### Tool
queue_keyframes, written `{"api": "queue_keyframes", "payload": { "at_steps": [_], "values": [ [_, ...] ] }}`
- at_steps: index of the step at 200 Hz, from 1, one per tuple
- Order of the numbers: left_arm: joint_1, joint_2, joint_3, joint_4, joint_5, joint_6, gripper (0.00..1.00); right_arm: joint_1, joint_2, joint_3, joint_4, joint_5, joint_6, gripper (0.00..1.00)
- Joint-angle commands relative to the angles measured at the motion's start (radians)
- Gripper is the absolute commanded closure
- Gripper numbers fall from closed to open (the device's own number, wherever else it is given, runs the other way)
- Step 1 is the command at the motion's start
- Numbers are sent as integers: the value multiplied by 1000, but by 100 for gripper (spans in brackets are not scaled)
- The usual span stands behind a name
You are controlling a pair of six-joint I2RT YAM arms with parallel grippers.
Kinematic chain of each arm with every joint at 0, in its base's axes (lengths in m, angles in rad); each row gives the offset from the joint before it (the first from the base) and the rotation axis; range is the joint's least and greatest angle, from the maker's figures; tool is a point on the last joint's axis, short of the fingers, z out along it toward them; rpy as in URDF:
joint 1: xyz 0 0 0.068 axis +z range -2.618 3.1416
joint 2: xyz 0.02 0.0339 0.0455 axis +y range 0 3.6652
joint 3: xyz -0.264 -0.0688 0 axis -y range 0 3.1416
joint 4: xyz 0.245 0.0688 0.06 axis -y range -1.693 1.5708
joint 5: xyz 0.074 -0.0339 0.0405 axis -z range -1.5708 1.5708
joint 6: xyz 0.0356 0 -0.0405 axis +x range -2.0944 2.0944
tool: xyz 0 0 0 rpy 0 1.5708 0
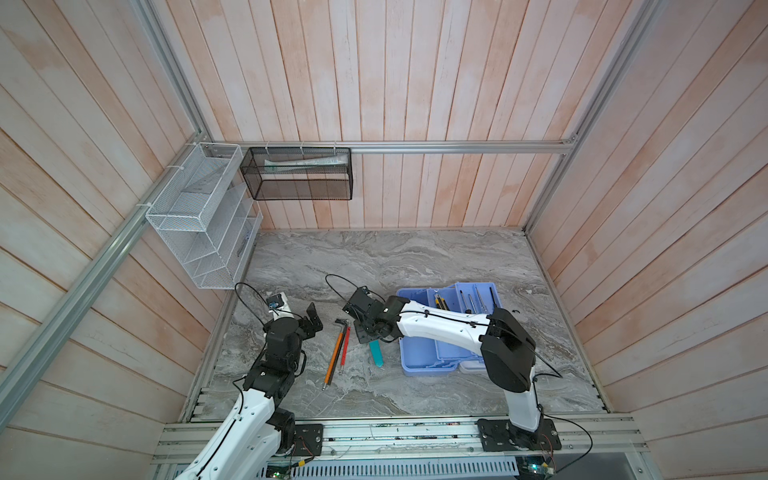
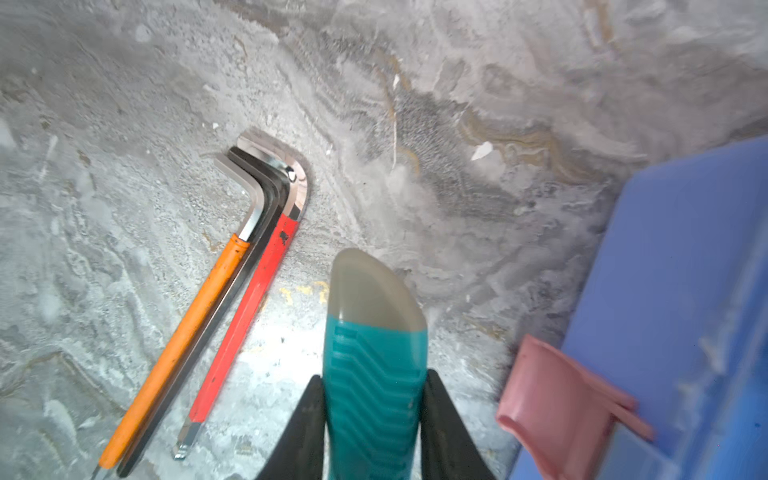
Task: Pack the tool kit
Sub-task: 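Lift the teal scraper with the right gripper and carry it over the box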
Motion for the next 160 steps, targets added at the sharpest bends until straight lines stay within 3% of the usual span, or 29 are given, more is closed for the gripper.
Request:
{"api": "queue_keyframes", "payload": {
  "at_steps": [1,105,160],
  "values": [
    [6,-3,-13,-2,-11,-6,1,-20,-74,-42,2,-9,-32,96],
    [6,0,-12,-3,-13,-7,0,-231,-536,-345,-19,59,-101,96],
    [6,2,-11,-3,-14,-9,1,-343,-635,-438,-68,85,-152,96]
  ]
}}
